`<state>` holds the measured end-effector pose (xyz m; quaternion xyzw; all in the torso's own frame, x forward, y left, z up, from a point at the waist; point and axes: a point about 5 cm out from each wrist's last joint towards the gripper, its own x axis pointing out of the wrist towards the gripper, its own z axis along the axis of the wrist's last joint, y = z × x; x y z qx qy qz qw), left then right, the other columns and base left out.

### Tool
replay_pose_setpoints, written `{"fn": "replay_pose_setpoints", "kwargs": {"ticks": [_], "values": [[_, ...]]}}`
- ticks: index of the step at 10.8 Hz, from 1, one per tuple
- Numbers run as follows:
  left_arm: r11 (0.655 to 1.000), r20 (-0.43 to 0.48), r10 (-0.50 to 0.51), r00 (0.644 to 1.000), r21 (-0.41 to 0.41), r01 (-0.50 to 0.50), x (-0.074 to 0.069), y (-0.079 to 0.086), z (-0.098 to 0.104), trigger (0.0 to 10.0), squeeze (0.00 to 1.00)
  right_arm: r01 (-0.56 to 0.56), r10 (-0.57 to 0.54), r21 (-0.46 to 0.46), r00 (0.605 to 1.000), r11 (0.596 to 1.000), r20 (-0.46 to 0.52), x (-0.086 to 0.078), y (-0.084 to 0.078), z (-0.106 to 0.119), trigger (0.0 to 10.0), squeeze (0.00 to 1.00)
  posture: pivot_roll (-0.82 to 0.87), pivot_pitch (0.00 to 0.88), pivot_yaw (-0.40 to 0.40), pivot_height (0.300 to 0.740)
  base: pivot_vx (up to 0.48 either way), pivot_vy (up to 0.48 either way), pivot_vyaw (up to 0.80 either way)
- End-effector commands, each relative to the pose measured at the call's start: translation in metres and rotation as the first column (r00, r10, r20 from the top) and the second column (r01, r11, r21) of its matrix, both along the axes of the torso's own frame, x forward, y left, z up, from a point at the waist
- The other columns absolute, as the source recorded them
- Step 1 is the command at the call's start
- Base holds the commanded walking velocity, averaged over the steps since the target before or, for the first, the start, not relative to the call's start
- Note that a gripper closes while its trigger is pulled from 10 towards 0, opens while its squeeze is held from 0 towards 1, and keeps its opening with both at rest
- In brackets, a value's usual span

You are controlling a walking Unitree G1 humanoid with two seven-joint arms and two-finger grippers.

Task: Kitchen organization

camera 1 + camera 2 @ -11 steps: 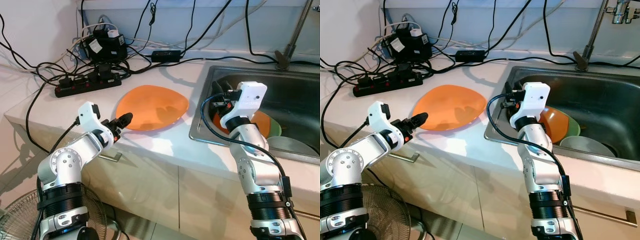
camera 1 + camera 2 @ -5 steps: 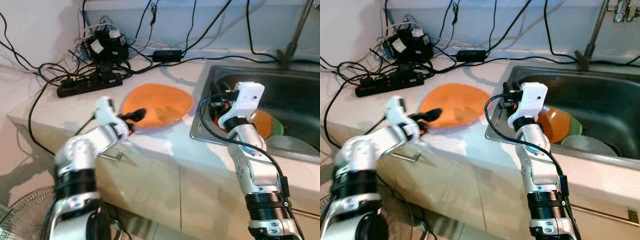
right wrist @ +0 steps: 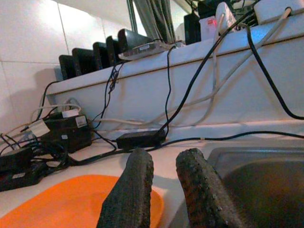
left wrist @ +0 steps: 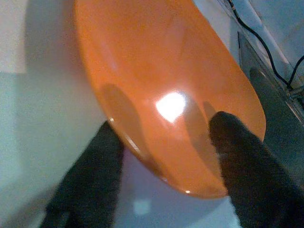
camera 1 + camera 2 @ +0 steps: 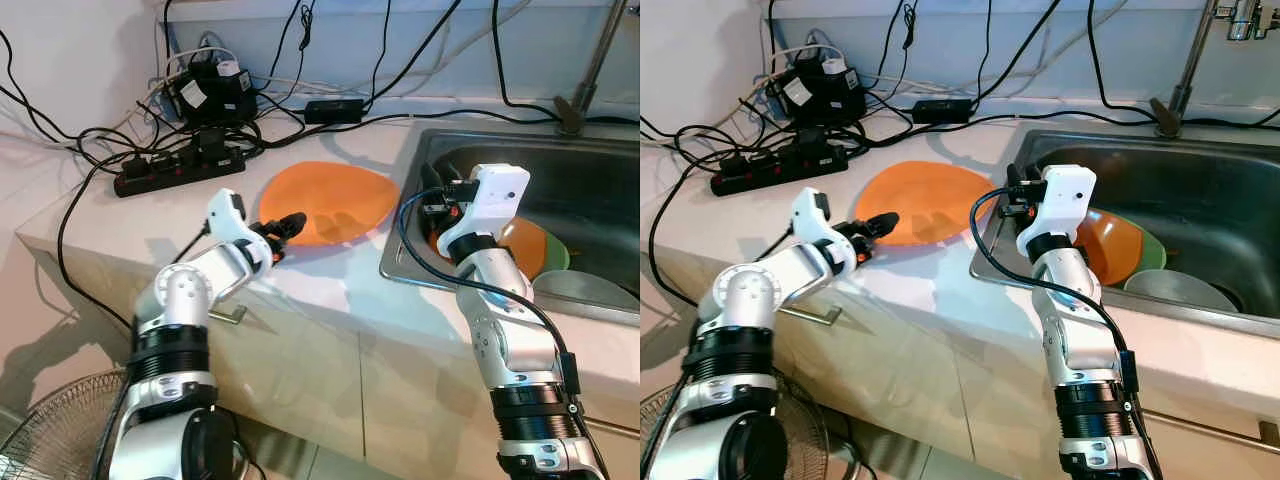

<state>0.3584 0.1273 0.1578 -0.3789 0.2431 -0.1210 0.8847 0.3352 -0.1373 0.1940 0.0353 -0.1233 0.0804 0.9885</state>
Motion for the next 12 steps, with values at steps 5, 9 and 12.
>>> {"fn": "replay_pose_setpoints", "kwargs": {"ticks": [5, 9, 12], "values": [[1.000, -0.021, 0.020, 1.000, -0.004, -0.020, 0.0030, -0.0027, -0.0060, 0.0, 0.00, -0.004, 0.004, -0.009, 1.000, 1.000, -0.002, 0.0014, 0.0023, 0.0031, 10.0, 0.00, 0.06, 0.000, 0.157, 0.740, 0.000, 0.000, 0.00], [0.999, -0.005, 0.033, 0.999, -0.003, -0.033, 0.0042, -0.0037, -0.0046, 0.0, 0.00, -0.001, 0.001, -0.012, 1.000, 1.000, -0.002, 0.0011, 0.0017, 0.0031, 10.0, 0.00, 0.06, 0.000, 0.156, 0.740, 0.000, 0.000, 0.00], [0.998, 0.045, 0.067, 0.997, -0.004, -0.067, 0.0069, -0.0024, 0.0015, 0.0, 0.00, 0.001, -0.001, -0.013, 1.000, 1.000, -0.003, 0.0014, 0.0019, 0.0028, 10.0, 0.00, 0.06, 0.000, 0.155, 0.740, 0.000, 0.000, 0.00]]}}
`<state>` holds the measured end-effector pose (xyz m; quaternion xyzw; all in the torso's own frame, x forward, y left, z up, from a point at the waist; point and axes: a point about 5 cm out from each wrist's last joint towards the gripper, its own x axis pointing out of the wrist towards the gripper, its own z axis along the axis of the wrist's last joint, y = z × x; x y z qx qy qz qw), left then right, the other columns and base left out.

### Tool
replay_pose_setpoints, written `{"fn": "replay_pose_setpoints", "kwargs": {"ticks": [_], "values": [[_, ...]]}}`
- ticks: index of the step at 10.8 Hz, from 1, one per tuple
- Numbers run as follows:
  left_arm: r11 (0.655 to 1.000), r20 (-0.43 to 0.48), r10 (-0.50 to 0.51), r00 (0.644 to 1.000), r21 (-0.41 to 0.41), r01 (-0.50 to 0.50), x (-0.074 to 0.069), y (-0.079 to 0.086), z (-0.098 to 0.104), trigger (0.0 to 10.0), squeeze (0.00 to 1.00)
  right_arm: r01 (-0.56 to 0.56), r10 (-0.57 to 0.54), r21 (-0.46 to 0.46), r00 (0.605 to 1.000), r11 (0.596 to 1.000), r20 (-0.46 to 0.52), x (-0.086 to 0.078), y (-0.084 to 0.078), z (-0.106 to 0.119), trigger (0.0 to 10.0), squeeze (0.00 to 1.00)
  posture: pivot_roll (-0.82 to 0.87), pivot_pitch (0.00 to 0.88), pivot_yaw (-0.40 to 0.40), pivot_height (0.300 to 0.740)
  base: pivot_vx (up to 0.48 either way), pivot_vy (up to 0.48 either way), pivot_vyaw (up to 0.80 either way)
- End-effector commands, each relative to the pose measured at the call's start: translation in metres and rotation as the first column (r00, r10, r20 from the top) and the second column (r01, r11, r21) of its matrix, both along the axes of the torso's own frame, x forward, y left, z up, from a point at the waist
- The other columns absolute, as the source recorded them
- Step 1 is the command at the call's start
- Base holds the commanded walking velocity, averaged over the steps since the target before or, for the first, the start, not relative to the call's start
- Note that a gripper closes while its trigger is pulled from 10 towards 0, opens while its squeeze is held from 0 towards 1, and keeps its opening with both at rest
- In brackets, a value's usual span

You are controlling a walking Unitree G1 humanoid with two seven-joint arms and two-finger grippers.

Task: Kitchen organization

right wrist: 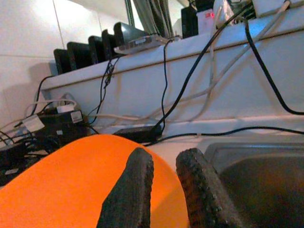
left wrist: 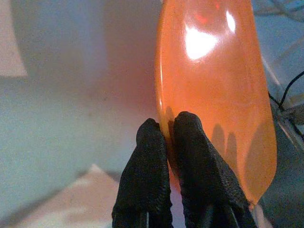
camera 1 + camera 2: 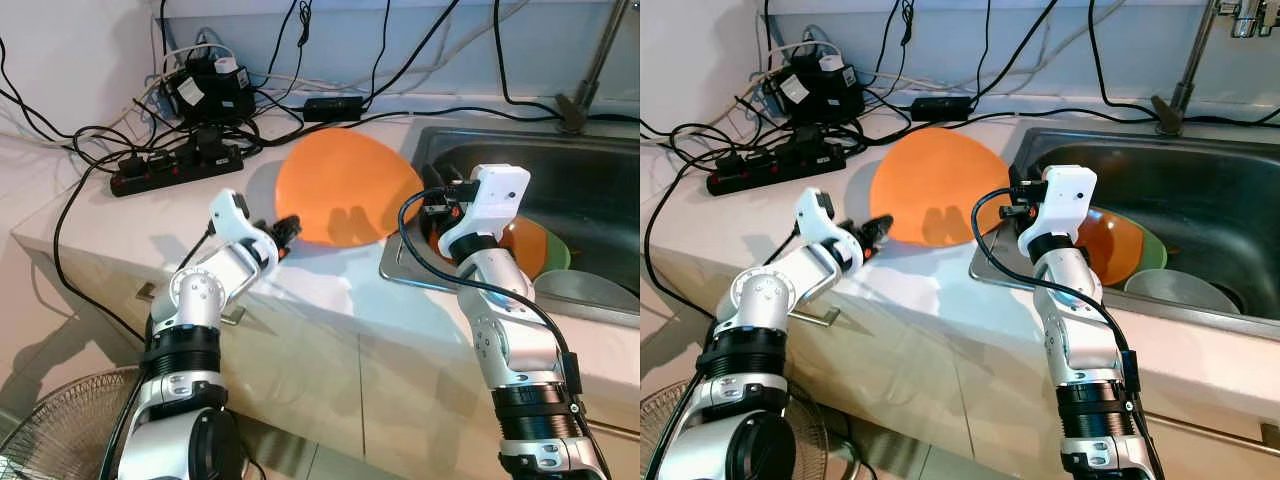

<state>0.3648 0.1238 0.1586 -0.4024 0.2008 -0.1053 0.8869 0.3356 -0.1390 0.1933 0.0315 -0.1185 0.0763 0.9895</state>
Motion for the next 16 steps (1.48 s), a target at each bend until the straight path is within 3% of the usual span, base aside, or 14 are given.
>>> {"fn": "replay_pose_setpoints", "kwargs": {"ticks": [1, 4, 5, 6, 7, 10, 11, 12, 13, 14, 15, 16], "values": [[1.000, 0.031, 0.008, 0.999, 0.027, -0.009, 0.002, 0.001, 0.006, 0.0, 0.00, -0.006, 0.006, -0.006, 1.000, 1.000, 0.003, 0.001, 0.004, 0.003, 10.0, 0.00, 0.06, 0.000, 0.154, 0.740, 0.000, 0.000, 0.00], [0.999, 0.061, 0.039, 0.997, -0.002, -0.039, 0.002, 0.002, 0.008, 0.0, 0.00, -0.001, 0.001, -0.008, 1.000, 1.000, 0.001, 0.001, 0.003, 0.003, 10.0, 0.00, 0.06, 0.000, 0.151, 0.740, 0.000, 0.000, 0.00], [0.991, 0.170, 0.121, 0.978, -0.083, -0.108, 0.005, 0.010, 0.023, 0.0, 0.00, 0.003, -0.003, -0.009, 1.000, 1.000, 0.000, 0.002, 0.002, 0.003, 10.0, 0.00, 0.06, 0.000, 0.149, 0.740, 0.000, 0.000, 0.00], [0.986, 0.203, 0.143, 0.969, -0.113, -0.122, 0.006, 0.012, 0.029, 0.0, 0.00, 0.005, -0.005, -0.009, 1.000, 1.000, 0.000, 0.002, 0.002, 0.003, 10.0, 0.00, 0.06, 0.000, 0.146, 0.740, 0.000, 0.000, 0.00], [0.966, 0.246, 0.212, 0.946, -0.198, -0.166, 0.006, 0.018, 0.036, 10.0, 0.00, 0.015, -0.015, -0.006, 1.000, 1.000, -0.001, 0.003, 0.001, 0.003, 10.0, 0.00, 0.06, 0.000, 0.142, 0.740, 0.000, 0.000, 0.00], [0.925, 0.278, 0.296, 0.914, -0.323, -0.201, 0.003, 0.022, 0.038, 10.0, 0.00, 0.027, -0.027, -0.004, 1.000, 1.000, -0.001, 0.004, -0.002, 0.003, 10.0, 0.00, 0.06, 0.000, 0.139, 0.740, 0.000, 0.000, 0.00], [0.893, 0.287, 0.334, 0.898, -0.400, -0.205, 0.003, 0.023, 0.041, 10.0, 0.00, 0.032, -0.032, -0.004, 0.999, 0.999, 0.000, 0.004, -0.002, 0.004, 10.0, 0.00, 0.05, 0.000, 0.137, 0.740, 0.000, 0.000, 0.00], [0.886, 0.290, 0.341, 0.894, -0.418, -0.202, 0.003, 0.023, 0.042, 10.0, 0.00, 0.032, -0.032, -0.003, 0.999, 0.999, 0.001, 0.004, -0.002, 0.004, 10.0, 0.00, 0.05, 0.000, 0.137, 0.740, 0.000, 0.000, 0.00], [0.882, 0.303, 0.336, 0.892, -0.434, -0.185, 0.003, 0.021, 0.042, 10.0, 0.00, 0.018, -0.018, 0.010, 1.000, 1.000, 0.007, 0.004, 0.001, 0.006, 10.0, 0.13, 0.05, 0.000, 0.137, 0.740, 0.000, 0.000, 0.00], [0.884, 0.304, 0.328, 0.894, -0.432, -0.178, 0.003, 0.019, 0.041, 10.0, 0.00, 0.009, -0.009, 0.016, 1.000, 1.000, 0.009, 0.004, 0.002, 0.007, 10.0, 1.00, 0.05, 0.000, 0.135, 0.740, 0.000, 0.000, 0.00], [0.885, 0.306, 0.322, 0.896, -0.434, -0.170, 0.003, 0.017, 0.040, 10.0, 0.00, -0.001, 0.001, 0.040, 1.000, 0.999, 0.006, 0.004, 0.004, 0.008, 10.0, 1.00, 0.05, 0.000, 0.134, 0.740, 0.000, 0.000, 0.00], [0.884, 0.308, 0.317, 0.897, -0.440, -0.161, 0.004, 0.014, 0.040, 10.0, 0.00, -0.033, 0.033, 0.145, 0.999, 0.989, -0.002, 0.004, 0.007, 0.012, 10.0, 1.00, 0.05, 0.000, 0.133, 0.740, 0.000, 0.000, 0.00]]}}
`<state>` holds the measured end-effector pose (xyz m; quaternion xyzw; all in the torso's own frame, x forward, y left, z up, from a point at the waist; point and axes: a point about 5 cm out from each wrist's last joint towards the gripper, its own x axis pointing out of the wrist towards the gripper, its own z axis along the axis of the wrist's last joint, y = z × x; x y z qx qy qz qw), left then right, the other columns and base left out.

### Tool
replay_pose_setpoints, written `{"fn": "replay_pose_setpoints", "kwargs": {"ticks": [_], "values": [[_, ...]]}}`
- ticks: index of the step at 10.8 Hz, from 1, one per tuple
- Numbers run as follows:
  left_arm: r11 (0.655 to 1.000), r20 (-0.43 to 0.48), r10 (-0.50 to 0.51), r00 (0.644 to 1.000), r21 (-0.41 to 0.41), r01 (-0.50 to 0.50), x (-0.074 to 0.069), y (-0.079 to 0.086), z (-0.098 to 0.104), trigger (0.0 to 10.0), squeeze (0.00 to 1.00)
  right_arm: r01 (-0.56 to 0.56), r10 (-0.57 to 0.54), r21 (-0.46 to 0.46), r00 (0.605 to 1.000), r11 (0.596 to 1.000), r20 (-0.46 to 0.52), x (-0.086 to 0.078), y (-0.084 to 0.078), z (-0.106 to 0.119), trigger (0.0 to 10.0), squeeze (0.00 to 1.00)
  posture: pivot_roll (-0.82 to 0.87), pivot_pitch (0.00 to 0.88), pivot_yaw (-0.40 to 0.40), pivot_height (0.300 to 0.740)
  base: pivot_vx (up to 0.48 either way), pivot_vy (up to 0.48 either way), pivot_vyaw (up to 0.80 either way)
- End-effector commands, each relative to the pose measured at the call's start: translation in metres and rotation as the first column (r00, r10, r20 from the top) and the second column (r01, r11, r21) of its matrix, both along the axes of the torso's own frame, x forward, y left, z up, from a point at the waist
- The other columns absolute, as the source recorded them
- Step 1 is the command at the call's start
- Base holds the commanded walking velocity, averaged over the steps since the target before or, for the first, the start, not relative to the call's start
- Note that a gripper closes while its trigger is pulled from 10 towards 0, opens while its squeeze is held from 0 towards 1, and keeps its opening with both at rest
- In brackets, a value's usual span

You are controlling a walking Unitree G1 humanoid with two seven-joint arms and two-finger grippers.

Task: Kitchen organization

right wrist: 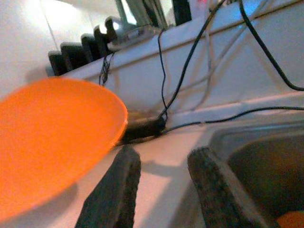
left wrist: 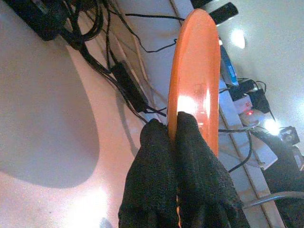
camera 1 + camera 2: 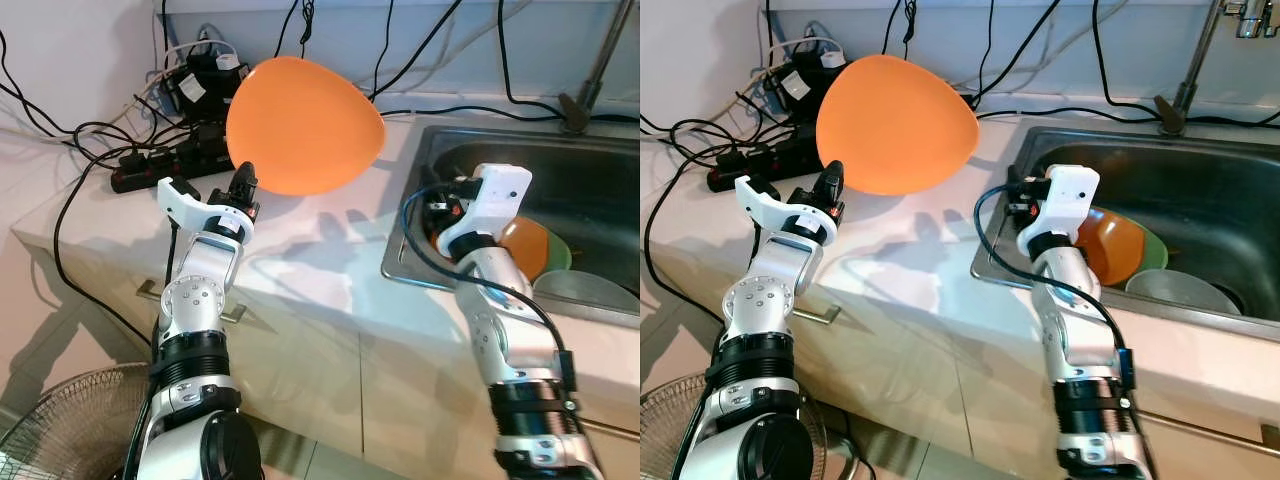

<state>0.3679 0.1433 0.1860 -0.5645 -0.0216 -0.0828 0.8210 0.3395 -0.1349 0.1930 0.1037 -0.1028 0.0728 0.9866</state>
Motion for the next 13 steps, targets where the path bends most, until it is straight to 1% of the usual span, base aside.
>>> {"fn": "replay_pose_setpoints", "kwargs": {"ticks": [1, 2, 3, 4, 5, 6, 7, 9, 12, 13], "values": [[1.000, 0.075, -0.017, 0.997, -0.025, 0.019, 0.000, -0.008, 0.012, 10.0, 0.00, -0.034, 0.032, 0.042, 0.999, 0.999, 0.038, 0.000, 0.005, 0.014, 10.0, 1.00, 0.05, 0.000, 0.132, 0.740, 0.000, 0.000, 0.00], [0.999, 0.084, -0.034, 0.996, -0.028, 0.037, -0.001, -0.014, 0.012, 10.0, 0.00, -0.065, 0.063, 0.111, 0.998, 0.992, 0.025, 0.001, 0.009, 0.014, 10.0, 1.00, 0.05, 0.000, 0.132, 0.740, 0.000, 0.000, 0.00], [0.997, 0.092, -0.061, 0.994, -0.032, 0.064, -0.002, -0.021, 0.012, 10.0, 0.00, -0.099, 0.099, 0.174, 0.995, 0.980, 0.009, 0.000, 0.014, 0.013, 10.0, 0.65, 0.05, 0.000, 0.133, 0.740, 0.000, 0.000, 0.00], [0.995, 0.098, -0.086, 0.991, -0.035, 0.090, -0.004, -0.028, 0.013, 10.0, 0.00, -0.112, 0.114, 0.202, 0.994, 0.973, 0.003, 0.000, 0.015, 0.013, 10.0, 0.00, 0.05, 0.000, 0.132, 0.740, 0.000, 0.000, 0.00], [0.992, 0.108, -0.117, 0.987, -0.033, 0.121, -0.006, -0.037, 0.014, 10.0, 0.00, -0.125, 0.129, 0.226, 0.992, 0.966, -0.004, 0.000, 0.018, 0.013, 10.0, 0.00, 0.05, 0.000, 0.133, 0.740, 0.000, 0.000, 0.00], [0.988, 0.124, -0.139, 0.982, -0.044, 0.146, -0.007, -0.043, 0.016, 10.0, 0.00, -0.132, 0.139, 0.237, 0.990, 0.963, -0.012, 0.000, 0.019, 0.012, 10.0, 0.00, 0.06, 0.000, 0.133, 0.740, 0.000, 0.000, 0.00], [0.984, 0.141, -0.170, 0.975, -0.035, 0.176, -0.010, -0.048, 0.018, 10.0, 0.00, -0.134, 0.143, 0.250, 0.990, 0.959, -0.019, 0.001, 0.020, 0.012, 10.0, 0.00, 0.06, 0.000, 0.133, 0.740, 0.000, 0.000, 0.00], [0.974, 0.172, -0.214, 0.962, -0.034, 0.223, -0.013, -0.054, 0.022, 10.0, 0.00, -0.128, 0.142, 0.267, 0.989, 0.955, -0.033, 0.001, 0.020, 0.009, 10.0, 0.00, 0.06, 0.000, 0.136, 0.740, 0.000, 0.000, 0.00], [0.966, 0.173, -0.251, 0.952, -0.024, 0.259, -0.016, -0.060, 0.022, 10.0, 0.00, -0.108, 0.125, 0.286, 0.991, 0.952, -0.042, 0.002, 0.017, 0.009, 10.0, 0.00, 0.06, 0.000, 0.135, 0.740, 0.000, 0.000, 0.00], [0.955, 0.178, -0.290, 0.940, -0.005, 0.295, -0.019, -0.064, 0.022, 10.0, 0.00, -0.080, 0.103, 0.333, 0.993, 0.939, -0.050, 0.004, 0.012, 0.009, 10.0, 0.00, 0.06, 0.000, 0.134, 0.740, 0.000, 0.000, 0.00]]}}
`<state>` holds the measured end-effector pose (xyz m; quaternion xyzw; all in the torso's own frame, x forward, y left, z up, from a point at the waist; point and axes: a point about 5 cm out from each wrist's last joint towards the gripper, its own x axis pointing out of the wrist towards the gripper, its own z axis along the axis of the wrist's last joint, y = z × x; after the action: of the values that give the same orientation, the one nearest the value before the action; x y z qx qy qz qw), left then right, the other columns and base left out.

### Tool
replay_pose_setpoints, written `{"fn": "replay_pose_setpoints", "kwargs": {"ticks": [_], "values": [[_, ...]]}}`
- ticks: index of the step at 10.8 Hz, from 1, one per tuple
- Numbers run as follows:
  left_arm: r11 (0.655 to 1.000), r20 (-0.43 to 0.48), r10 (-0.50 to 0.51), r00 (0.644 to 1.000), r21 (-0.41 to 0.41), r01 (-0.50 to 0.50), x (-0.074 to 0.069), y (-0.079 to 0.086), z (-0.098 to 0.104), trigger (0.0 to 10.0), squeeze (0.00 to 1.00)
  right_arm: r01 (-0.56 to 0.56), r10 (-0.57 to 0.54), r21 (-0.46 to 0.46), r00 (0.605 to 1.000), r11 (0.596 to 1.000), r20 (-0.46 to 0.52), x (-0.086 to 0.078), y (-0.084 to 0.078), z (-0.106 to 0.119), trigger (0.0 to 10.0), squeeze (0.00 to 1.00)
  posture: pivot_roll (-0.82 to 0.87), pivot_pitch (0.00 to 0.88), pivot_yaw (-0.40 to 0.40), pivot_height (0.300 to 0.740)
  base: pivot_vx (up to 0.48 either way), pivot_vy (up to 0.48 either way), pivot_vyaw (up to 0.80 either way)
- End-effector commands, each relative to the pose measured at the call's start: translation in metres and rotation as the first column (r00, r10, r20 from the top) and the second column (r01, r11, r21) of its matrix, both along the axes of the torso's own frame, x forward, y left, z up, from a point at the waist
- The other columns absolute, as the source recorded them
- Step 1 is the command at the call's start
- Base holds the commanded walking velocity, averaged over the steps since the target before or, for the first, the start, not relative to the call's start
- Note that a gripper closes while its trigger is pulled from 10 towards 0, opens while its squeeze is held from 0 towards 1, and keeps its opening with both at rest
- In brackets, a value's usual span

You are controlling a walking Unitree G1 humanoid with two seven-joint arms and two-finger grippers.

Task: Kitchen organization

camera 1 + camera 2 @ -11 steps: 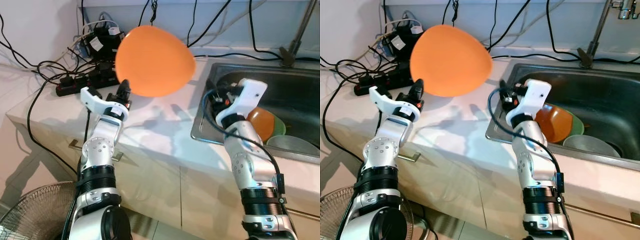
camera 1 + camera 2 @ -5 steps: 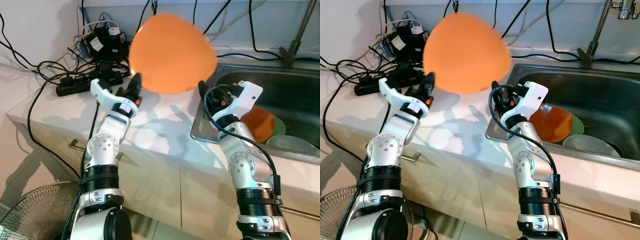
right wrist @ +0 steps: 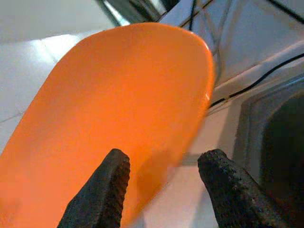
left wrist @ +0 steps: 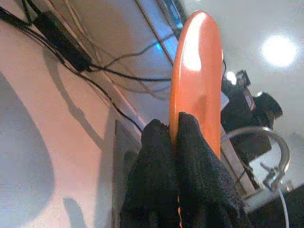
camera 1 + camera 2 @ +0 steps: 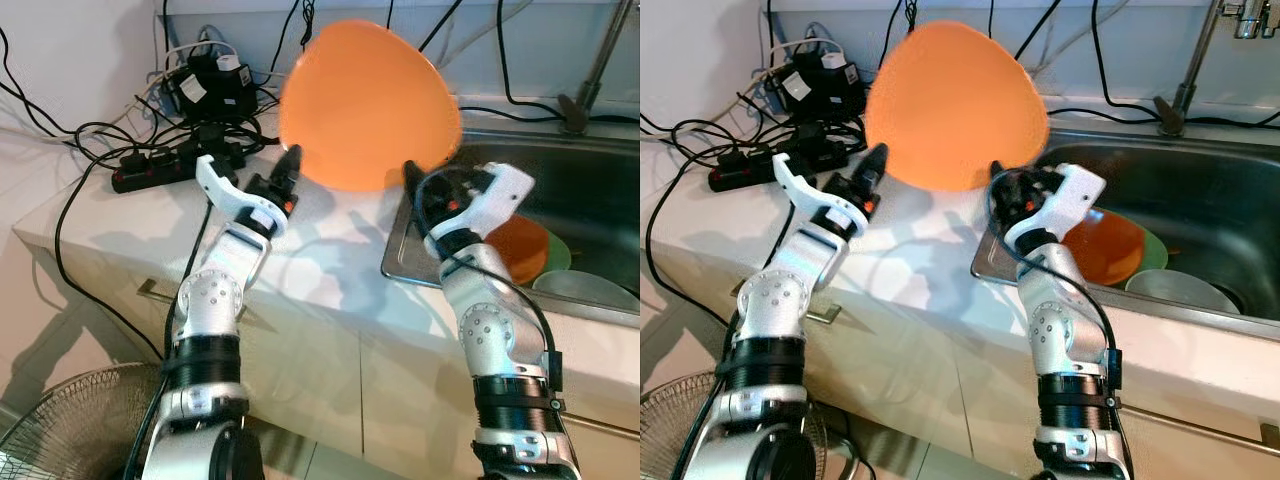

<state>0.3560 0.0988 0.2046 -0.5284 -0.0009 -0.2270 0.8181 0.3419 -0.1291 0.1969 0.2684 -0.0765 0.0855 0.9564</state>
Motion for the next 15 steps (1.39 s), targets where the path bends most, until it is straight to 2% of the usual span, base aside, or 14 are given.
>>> {"fn": "replay_pose_setpoints", "kwargs": {"ticks": [1, 2, 3, 4, 9, 15], "values": [[0.994, 0.030, -0.058, 0.998, -0.091, 0.060, -0.009, -0.022, 0.002, 10.0, 0.00, -0.012, 0.012, 0.030, 1.000, 0.999, -0.001, 0.003, 0.004, 0.005, 10.0, 0.00, 0.06, 0.000, 0.134, 0.740, 0.000, 0.000, 0.00], [0.994, 0.030, -0.062, 0.998, -0.090, 0.064, -0.009, -0.022, 0.002, 10.0, 0.00, 0.004, -0.003, 0.066, 1.000, 0.998, -0.005, 0.004, 0.001, 0.006, 9.2, 0.00, 0.06, 0.000, 0.134, 0.740, 0.000, 0.000, 0.00], [0.994, 0.029, -0.062, 0.998, -0.089, 0.064, -0.009, -0.022, 0.002, 10.0, 0.00, 0.006, -0.006, 0.073, 1.000, 0.997, -0.004, 0.005, 0.000, 0.006, 4.1, 0.00, 0.06, 0.000, 0.135, 0.740, 0.000, 0.000, 0.00], [0.994, 0.027, -0.064, 0.998, -0.085, 0.066, -0.009, -0.022, 0.001, 10.0, 0.00, 0.011, -0.011, 0.088, 1.000, 0.996, 0.001, 0.005, -0.001, 0.008, 0.0, 0.00, 0.06, 0.000, 0.135, 0.740, 0.000, 0.000, 0.00], [0.995, 0.022, -0.061, 0.998, -0.079, 0.062, -0.009, -0.022, 0.000, 10.0, 0.00, 0.023, -0.023, 0.145, 1.000, 0.989, 0.000, 0.006, -0.005, 0.010, 0.0, 0.00, 0.06, 0.000, 0.136, 0.740, 0.000, 0.000, 0.00], [0.998, 0.019, -0.062, 0.998, 0.012, 0.061, -0.010, -0.026, -0.006, 10.0, 0.00, 0.024, -0.025, 0.180, 1.000, 0.983, 0.006, 0.006, -0.007, 0.013, 0.0, 0.00, 0.06, 0.000, 0.137, 0.740, 0.000, 0.000, 0.00]]}}
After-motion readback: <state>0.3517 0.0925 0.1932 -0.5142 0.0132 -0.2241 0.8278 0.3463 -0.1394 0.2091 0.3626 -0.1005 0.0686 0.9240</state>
